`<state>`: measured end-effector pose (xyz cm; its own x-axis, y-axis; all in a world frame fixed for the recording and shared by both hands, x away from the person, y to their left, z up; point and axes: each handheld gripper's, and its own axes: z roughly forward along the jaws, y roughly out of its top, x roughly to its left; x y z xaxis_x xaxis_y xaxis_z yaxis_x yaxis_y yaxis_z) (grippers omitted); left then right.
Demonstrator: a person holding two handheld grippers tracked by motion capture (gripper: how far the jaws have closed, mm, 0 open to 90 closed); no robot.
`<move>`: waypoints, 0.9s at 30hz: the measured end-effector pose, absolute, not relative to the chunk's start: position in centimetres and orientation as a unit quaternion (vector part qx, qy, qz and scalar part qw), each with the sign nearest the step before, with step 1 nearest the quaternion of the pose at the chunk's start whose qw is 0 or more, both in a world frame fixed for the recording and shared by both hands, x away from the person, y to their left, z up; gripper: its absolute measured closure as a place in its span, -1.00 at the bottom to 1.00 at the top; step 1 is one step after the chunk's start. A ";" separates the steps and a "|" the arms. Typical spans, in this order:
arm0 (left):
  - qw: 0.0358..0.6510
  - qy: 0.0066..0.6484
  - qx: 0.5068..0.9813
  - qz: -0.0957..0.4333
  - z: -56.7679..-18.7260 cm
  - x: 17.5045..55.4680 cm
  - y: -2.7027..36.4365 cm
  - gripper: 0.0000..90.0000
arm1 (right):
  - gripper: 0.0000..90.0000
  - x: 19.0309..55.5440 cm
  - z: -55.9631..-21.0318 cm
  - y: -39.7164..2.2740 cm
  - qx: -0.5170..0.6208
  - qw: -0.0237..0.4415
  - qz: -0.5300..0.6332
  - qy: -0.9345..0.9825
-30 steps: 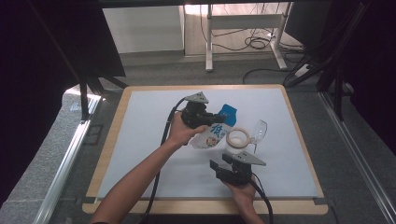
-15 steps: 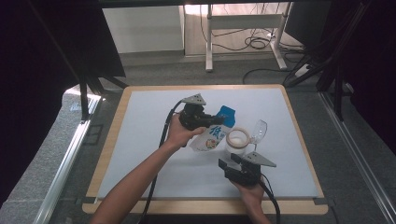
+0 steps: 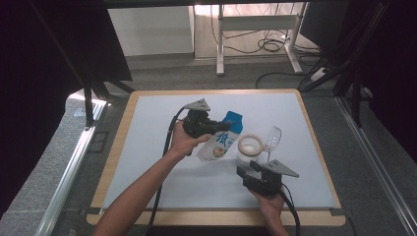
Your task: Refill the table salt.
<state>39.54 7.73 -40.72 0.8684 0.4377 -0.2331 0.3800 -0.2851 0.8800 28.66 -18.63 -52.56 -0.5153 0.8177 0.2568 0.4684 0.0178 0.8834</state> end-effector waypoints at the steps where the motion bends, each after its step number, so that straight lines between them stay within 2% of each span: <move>1: 0.542 0.257 0.800 0.028 -40.7 39.5 8.0 0.99 | -0.16 28.7 -52.6 -18.6 0.464 0.166 0.525 0.694; 27: 0.544 0.336 0.766 0.070 -43.7 41.1 15.5 0.99 | -0.16 28.8 -52.7 -18.9 0.470 0.171 0.526 0.688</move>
<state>41.15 15.47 -43.71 0.7651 0.5899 -0.2581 0.4379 -0.1829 0.8802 28.78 -18.87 -52.69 -0.4995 0.8266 0.2591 0.4673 0.0052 0.8841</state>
